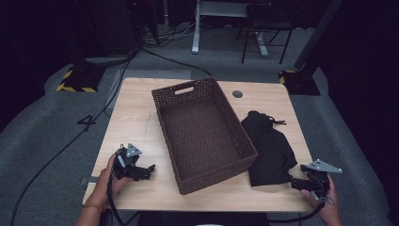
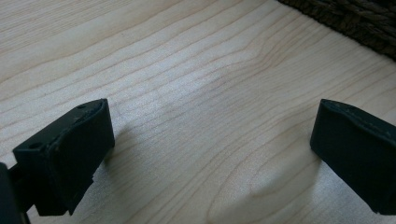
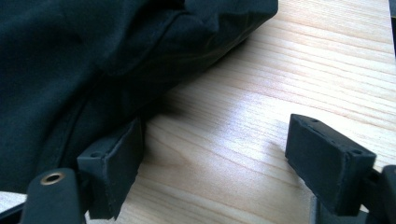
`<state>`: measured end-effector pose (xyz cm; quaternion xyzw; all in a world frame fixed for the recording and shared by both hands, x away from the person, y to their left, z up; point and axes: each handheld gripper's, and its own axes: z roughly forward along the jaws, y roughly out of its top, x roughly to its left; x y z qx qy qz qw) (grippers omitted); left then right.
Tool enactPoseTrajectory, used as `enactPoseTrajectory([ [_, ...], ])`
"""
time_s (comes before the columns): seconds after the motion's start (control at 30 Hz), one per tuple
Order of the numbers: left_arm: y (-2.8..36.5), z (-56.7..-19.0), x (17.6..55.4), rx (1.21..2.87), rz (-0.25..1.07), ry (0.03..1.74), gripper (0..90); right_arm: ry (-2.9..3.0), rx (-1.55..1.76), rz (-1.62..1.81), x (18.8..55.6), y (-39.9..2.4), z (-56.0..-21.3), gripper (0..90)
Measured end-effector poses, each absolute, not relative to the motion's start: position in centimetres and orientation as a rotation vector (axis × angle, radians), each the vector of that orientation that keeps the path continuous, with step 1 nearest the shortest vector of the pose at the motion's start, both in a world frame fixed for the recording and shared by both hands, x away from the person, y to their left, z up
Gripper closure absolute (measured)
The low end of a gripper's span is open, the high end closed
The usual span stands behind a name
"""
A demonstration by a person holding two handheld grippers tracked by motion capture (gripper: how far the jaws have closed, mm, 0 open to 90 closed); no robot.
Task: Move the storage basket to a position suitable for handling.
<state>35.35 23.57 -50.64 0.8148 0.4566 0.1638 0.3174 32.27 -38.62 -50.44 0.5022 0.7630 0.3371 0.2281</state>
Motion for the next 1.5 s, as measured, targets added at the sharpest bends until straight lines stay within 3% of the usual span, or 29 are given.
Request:
enactPoseTrajectory([
  [0.5, 23.6, -50.6, 35.4, 2.145, 0.432, 1.201, 0.0, 2.02, 1.313, 1.074, 30.9, -39.6, -49.5, 21.3],
  [0.83, 23.5, -50.6, 35.3, 2.143, 0.431, 1.21, 0.0, 1.999, 1.231, 1.1, 30.2, -39.7, -46.2, 21.8],
  [1.1, 23.5, -50.7, 35.2, 2.142, 0.43, 1.207, 0.0, 2.029, 1.154, 1.118, 31.8, -38.5, -43.4, 22.4],
  [1.5, 23.4, -50.6, 35.2, 2.143, 0.426, 1.209, 0.0, 2.109, 1.102, 1.104, 34.0, -36.6, -42.1, 21.7],
])
